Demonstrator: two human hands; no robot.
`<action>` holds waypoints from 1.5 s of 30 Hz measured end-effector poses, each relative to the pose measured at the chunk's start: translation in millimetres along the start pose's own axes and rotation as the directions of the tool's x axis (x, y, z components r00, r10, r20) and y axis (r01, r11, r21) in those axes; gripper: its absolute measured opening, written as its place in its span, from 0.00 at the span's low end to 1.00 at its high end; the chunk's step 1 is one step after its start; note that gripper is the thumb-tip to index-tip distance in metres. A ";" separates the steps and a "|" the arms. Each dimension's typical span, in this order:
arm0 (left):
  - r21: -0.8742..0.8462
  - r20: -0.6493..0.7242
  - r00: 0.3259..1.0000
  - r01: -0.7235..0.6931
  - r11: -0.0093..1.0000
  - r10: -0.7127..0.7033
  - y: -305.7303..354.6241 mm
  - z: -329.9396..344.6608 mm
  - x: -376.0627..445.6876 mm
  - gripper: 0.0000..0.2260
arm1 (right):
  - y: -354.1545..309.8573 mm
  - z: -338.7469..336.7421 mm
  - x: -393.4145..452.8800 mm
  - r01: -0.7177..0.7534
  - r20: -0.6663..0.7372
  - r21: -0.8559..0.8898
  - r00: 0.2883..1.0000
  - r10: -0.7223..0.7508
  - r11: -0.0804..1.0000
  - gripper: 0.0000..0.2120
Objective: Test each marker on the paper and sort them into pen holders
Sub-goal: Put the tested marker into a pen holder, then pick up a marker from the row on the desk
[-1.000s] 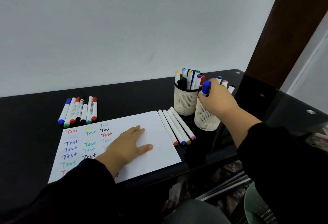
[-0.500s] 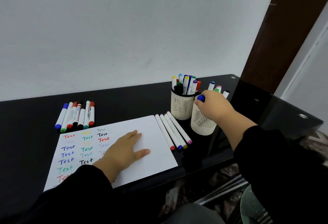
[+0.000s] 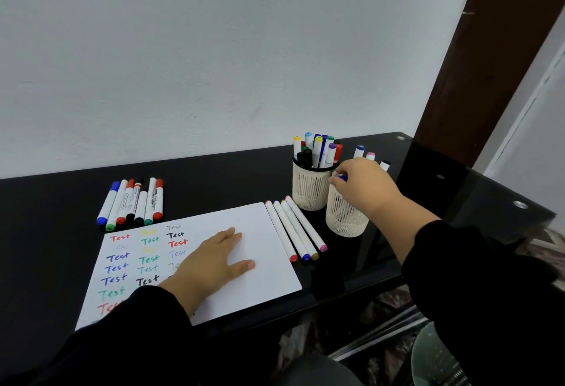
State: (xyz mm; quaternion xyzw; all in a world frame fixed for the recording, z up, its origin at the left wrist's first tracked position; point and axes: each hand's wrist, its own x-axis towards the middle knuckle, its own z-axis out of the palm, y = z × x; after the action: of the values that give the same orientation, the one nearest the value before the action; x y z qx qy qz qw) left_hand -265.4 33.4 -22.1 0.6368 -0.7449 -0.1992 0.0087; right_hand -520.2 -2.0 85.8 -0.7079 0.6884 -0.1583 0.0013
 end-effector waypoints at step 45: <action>-0.074 -0.059 0.973 0.220 0.973 -0.224 -135.6 -31.1 -38.9 0.38 | -233.2 175.5 96.8 0.866 0.329 -0.033 0.481 -0.813 0.499 0.24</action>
State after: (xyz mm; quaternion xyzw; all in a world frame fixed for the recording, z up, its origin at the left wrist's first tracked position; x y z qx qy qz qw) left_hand -121.6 46.7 -25.8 0.7218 -0.6612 -0.2021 0.0326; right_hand -253.2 -122.1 -8.1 -0.9647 0.2566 0.0276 -0.0519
